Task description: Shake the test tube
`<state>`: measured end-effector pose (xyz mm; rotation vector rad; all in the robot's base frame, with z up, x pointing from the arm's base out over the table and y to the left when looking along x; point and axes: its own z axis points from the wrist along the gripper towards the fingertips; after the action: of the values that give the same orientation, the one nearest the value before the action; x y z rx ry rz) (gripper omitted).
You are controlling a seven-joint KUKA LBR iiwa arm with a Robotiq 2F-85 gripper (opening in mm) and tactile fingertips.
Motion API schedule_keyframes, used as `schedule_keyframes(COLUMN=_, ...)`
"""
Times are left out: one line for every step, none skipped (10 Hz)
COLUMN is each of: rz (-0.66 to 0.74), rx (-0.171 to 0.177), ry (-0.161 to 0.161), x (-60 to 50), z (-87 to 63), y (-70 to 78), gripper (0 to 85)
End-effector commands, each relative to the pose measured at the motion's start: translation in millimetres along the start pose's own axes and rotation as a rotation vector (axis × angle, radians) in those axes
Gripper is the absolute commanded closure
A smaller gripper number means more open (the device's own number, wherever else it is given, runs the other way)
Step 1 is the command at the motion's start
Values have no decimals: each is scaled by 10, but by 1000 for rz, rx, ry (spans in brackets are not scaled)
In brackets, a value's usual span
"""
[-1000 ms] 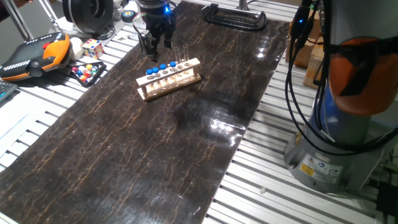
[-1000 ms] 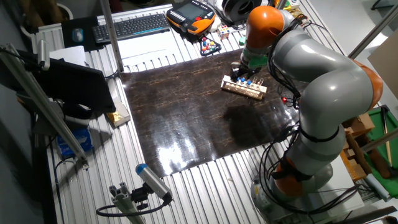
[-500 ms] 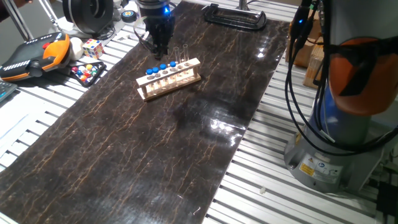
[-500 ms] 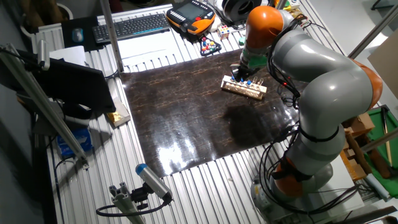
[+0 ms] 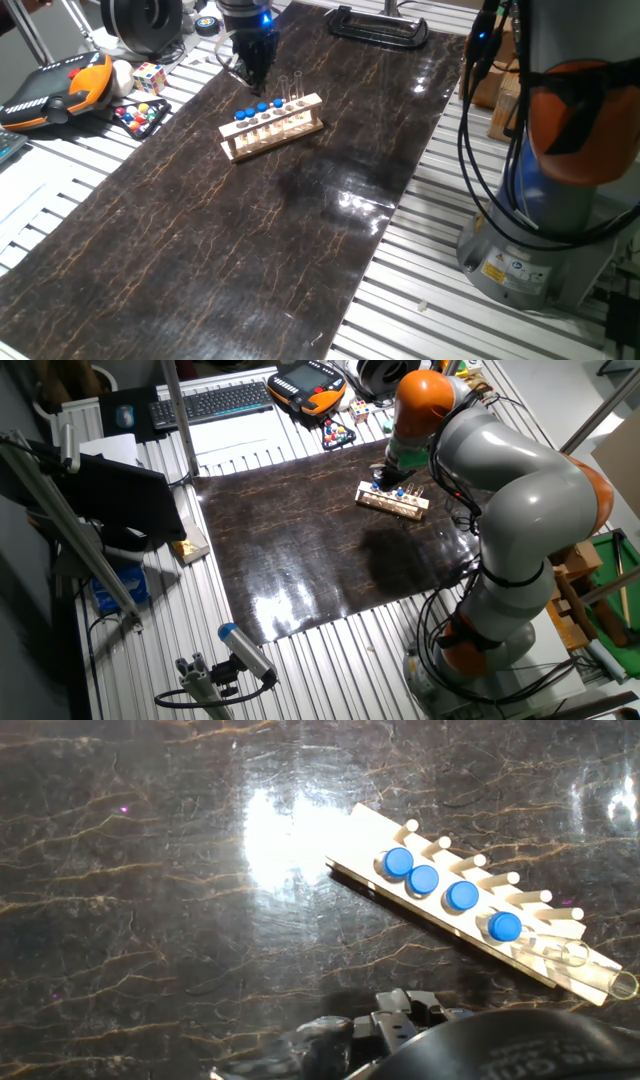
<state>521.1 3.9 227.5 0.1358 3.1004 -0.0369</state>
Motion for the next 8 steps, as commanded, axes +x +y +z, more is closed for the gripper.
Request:
schedule_keyframes(rz=5, rx=0, ry=0, x=-19, z=25, y=5, gripper=843)
schedule_keyframes(rz=13, rx=0, ry=0, x=-48, z=69, y=12, gripper=843)
schedule_keyframes(rz=25, rx=5, ry=-1, x=-76, z=117, y=20, gripper=843)
schedule_keyframes(rz=37, rx=7, ry=-1, x=-104, z=162, y=24, gripper=843)
schedule_keyframes(rz=48, rx=9, ry=-3, x=-120, z=190, y=24, gripper=843)
schedule_keyframes(rz=69, rx=19, ry=-4, x=-125, z=203, y=30, gripper=843)
schedule_keyframes(rz=84, rx=22, ry=-2, x=-128, z=213, y=33, gripper=843)
schedule_keyframes(rz=98, rx=23, ry=3, x=-124, z=220, y=39, gripper=843)
